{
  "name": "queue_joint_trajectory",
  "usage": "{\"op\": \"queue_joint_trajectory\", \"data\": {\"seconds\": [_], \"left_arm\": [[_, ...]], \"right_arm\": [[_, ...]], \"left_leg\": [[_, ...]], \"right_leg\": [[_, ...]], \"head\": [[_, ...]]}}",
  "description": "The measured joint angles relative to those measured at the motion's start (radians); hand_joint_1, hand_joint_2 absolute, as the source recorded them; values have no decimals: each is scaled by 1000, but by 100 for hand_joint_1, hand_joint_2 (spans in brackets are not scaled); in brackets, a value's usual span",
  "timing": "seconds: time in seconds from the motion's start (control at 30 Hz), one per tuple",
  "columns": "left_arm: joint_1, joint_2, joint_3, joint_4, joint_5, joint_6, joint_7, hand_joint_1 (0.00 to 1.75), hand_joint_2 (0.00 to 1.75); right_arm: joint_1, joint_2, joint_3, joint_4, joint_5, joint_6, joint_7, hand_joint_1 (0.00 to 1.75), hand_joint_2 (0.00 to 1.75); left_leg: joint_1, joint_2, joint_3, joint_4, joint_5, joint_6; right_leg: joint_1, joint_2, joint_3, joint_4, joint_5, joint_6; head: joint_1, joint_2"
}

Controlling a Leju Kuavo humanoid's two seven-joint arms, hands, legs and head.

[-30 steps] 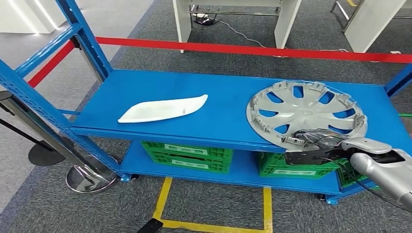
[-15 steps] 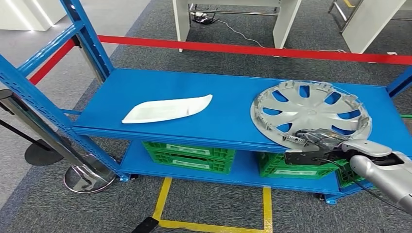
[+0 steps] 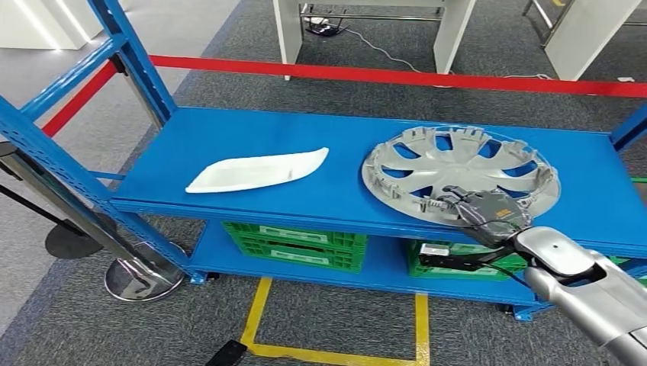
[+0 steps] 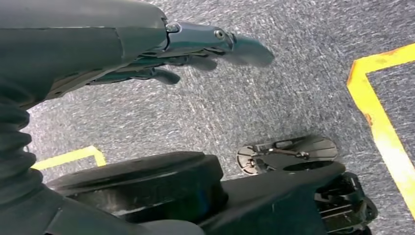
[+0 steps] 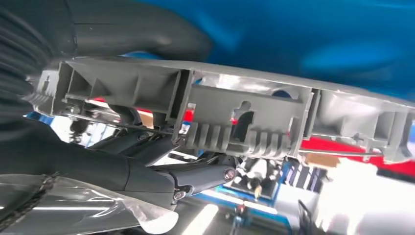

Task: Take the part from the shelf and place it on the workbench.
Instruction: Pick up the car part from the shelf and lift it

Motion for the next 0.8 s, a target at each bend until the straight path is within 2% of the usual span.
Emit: {"op": "queue_joint_trajectory", "data": {"seconds": [0.07, 0.17, 0.2, 0.23, 0.27, 0.33, 0.37, 0.4, 0.5, 0.57, 0.6, 0.67, 0.7, 0.73, 0.77, 0.8], "left_arm": [[-1, 0, 1, 0, -1, 4, 1, 0, 175], [0, 0, 3, 0, -1, 9, 4, 0, 175], [0, 0, 4, 0, -1, 10, 6, 0, 175], [0, 0, 6, 0, -1, 11, 8, 0, 175], [0, 0, 6, 0, -2, 12, 9, 0, 175], [-1, 0, 8, 0, -3, 14, 13, 0, 175], [-2, 0, 8, 0, -4, 16, 14, 0, 175], [-2, 0, 9, 0, -4, 17, 15, 0, 175], [-3, 0, 12, 0, -6, 20, 16, 0, 175], [-3, -1, 13, 0, -10, 23, 15, 0, 175], [-4, -2, 13, 0, -11, 24, 15, 0, 175], [-5, -3, 14, 0, -13, 25, 15, 0, 175], [-5, -3, 14, 0, -13, 25, 15, 0, 175], [-5, -4, 15, 0, -13, 25, 15, 0, 175], [-5, -4, 15, 0, -13, 25, 15, 0, 175], [-5, -5, 16, 0, -13, 25, 15, 0, 175]], "right_arm": [[27, 15, -36, -38, 44, -37, -2, 175, 175], [70, 35, -95, -91, 109, -109, -3, 175, 175], [83, 40, -108, -105, 124, -122, -1, 175, 175], [96, 45, -119, -119, 140, -136, 0, 175, 175], [109, 49, -131, -134, 160, -151, 2, 175, 175], [136, 59, -160, -167, 212, -188, 7, 175, 175], [146, 64, -175, -182, 234, -205, 11, 175, 175], [156, 68, -189, -195, 252, -219, 15, 175, 175], [181, 79, -224, -229, 296, -253, 21, 175, 175], [198, 84, -247, -251, 326, -283, 25, 175, 175], [206, 87, -256, -259, 337, -296, 29, 175, 175], [221, 93, -267, -272, 347, -313, 33, 175, 175], [228, 95, -271, -277, 350, -316, 34, 175, 175], [233, 96, -275, -280, 351, -318, 34, 175, 175], [237, 97, -278, -282, 352, -318, 34, 175, 175], [239, 98, -281, -285, 353, -318, 34, 175, 175]], "left_leg": [[2, 0, -21, 49, -34, -11], [4, 1, -103, 233, -117, -21], [4, 1, -121, 271, -124, -21], [4, 1, -123, 274, -112, -19], [4, 1, -108, 238, -82, -15], [1, 1, -49, 107, -13, -1], [-1, 1, -24, 52, 5, 6], [-3, 1, -10, 17, 11, 10], [-2, 0, -5, -5, 5, 16], [3, 0, -1, -14, 9, 24], [6, 0, 1, -17, 10, 27], [6, 0, 1, -16, 9, 29], [6, 0, 2, -16, 9, 30], [6, 0, 3, -16, 8, 30], [6, -1, 4, -15, 7, 29], [7, -2, 5, -13, 5, 26]], "right_leg": [[-3, -2, 2, -2, 1, -13], [-2, -5, 3, -2, -1, -22], [-1, -5, 3, -2, -2, -23], [1, -4, 5, -2, -2, -24], [2, -3, 7, -2, -3, -24], [7, -3, 11, -1, -6, -23], [9, -2, 10, -1, -8, -21], [11, -3, 8, 0, -8, -17], [11, -5, 1, 0, -10, -3], [9, -3, -20, 39, -38, 8], [8, -2, -45, 89, -65, 12], [5, -2, -111, 224, -122, 20], [4, -2, -136, 272, -134, 23], [3, -2, -145, 285, -126, 25], [2, -2, -132, 253, -98, 26], [1, -3, -102, 189, -60, 26]], "head": [[-3, 0], [-5, 0], [-6, 0], [-6, 0], [-6, 0], [-5, 0], [-5, 0], [-5, 0], [-6, 0], [-3, 0], [-3, 0], [-2, 0], [-2, 0], [-2, 0], [-1, 0], [-1, 0]]}}
